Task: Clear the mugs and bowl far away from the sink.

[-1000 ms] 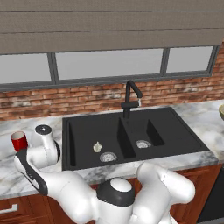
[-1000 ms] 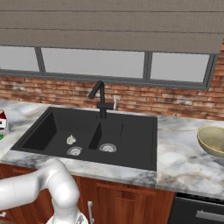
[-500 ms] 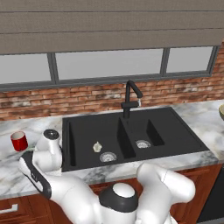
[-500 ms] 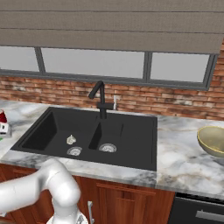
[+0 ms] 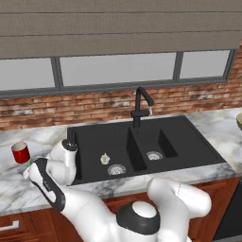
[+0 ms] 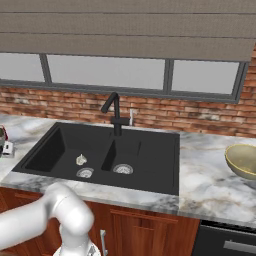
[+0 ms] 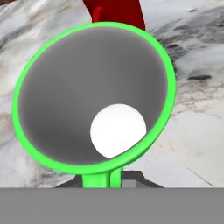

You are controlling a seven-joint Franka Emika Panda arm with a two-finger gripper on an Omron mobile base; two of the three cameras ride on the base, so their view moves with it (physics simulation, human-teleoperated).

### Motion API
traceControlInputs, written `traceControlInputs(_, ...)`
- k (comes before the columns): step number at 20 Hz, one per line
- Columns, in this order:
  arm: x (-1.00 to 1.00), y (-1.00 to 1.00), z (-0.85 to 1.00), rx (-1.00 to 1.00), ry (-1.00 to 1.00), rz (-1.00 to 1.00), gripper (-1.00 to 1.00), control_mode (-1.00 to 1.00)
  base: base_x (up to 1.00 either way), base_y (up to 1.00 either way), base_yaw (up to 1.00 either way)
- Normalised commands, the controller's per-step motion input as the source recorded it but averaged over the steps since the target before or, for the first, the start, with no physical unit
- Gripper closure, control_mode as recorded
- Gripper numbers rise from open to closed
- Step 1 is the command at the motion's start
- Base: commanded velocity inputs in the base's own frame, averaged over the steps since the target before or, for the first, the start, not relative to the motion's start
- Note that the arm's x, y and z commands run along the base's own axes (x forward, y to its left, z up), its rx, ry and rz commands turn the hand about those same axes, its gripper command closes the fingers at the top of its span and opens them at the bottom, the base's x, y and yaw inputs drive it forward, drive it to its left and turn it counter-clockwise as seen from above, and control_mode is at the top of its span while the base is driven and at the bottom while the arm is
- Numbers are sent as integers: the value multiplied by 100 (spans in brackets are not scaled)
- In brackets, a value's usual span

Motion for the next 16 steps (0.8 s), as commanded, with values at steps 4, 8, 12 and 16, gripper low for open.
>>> traceControlInputs(4,-56,0,96,0,19,-7,100,-100,0,0,0)
traceControlInputs(8,-56,-20,100,-18,32,0,100,-100,0,0,0)
traceControlInputs(12,-44,-79,87,-29,15,0,100,-100,0,0,0)
traceControlInputs(16,-48,-100,50,-38,0,0,100,-100,0,0,0)
